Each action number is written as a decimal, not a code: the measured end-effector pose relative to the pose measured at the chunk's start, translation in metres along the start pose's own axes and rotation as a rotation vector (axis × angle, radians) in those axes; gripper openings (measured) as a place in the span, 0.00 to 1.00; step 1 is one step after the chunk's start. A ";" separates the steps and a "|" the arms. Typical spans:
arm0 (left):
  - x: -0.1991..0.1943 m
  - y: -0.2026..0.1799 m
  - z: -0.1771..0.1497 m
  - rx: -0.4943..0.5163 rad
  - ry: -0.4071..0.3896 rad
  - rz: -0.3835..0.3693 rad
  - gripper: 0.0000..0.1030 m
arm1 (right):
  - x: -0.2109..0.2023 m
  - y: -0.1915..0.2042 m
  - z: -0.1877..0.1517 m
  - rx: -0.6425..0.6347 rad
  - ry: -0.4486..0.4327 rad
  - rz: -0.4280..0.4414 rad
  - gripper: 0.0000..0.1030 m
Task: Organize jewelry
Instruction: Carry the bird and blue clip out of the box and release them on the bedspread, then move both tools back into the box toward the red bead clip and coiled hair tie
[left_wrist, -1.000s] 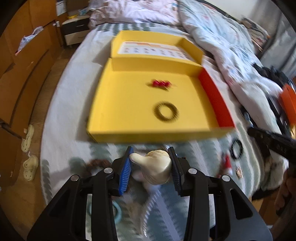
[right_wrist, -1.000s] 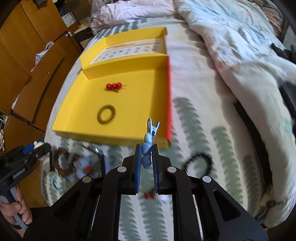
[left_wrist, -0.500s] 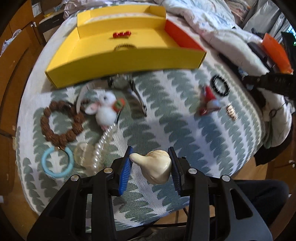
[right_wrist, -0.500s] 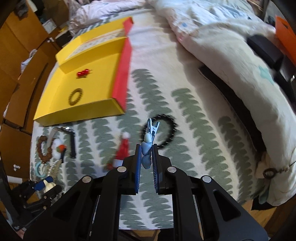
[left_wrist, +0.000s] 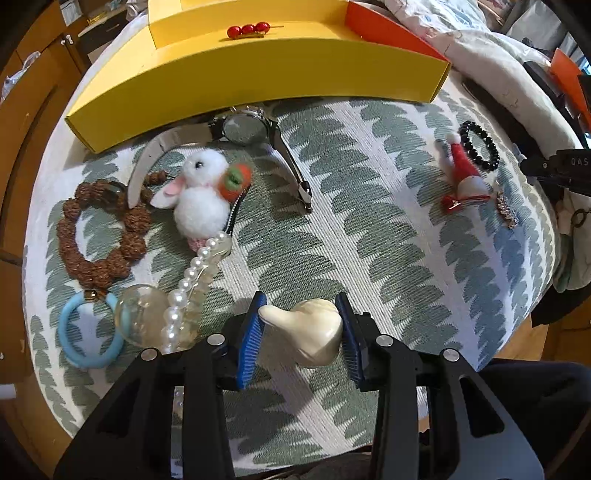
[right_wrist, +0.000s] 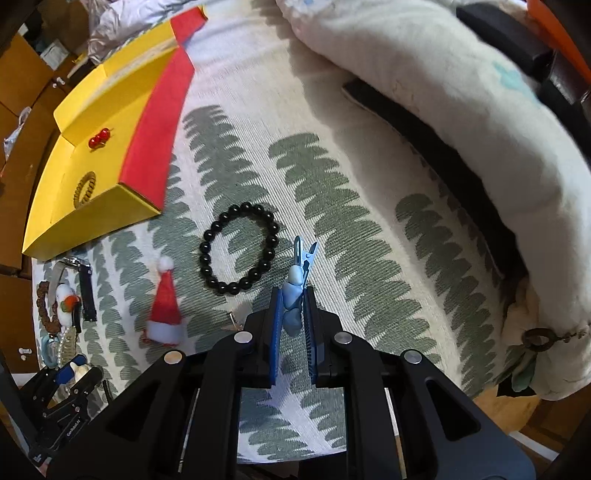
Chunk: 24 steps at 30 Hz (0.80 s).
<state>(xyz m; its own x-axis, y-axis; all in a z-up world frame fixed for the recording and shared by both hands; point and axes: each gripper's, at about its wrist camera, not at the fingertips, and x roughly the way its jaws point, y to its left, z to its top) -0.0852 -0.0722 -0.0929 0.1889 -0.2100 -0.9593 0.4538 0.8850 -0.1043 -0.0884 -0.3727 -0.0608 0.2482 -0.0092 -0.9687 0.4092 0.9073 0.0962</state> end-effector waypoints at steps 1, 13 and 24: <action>0.002 0.001 0.001 -0.004 0.003 0.000 0.38 | 0.002 -0.001 0.001 0.002 0.000 -0.012 0.12; 0.001 0.007 0.015 -0.027 0.008 -0.023 0.39 | 0.002 -0.005 0.004 0.009 -0.017 -0.039 0.17; -0.021 0.014 0.023 -0.041 -0.022 -0.058 0.43 | -0.022 0.007 0.003 -0.012 -0.072 -0.044 0.24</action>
<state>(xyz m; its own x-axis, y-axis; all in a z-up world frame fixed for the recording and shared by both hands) -0.0628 -0.0650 -0.0682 0.1832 -0.2699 -0.9453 0.4285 0.8873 -0.1703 -0.0884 -0.3672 -0.0380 0.2928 -0.0791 -0.9529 0.4110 0.9102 0.0507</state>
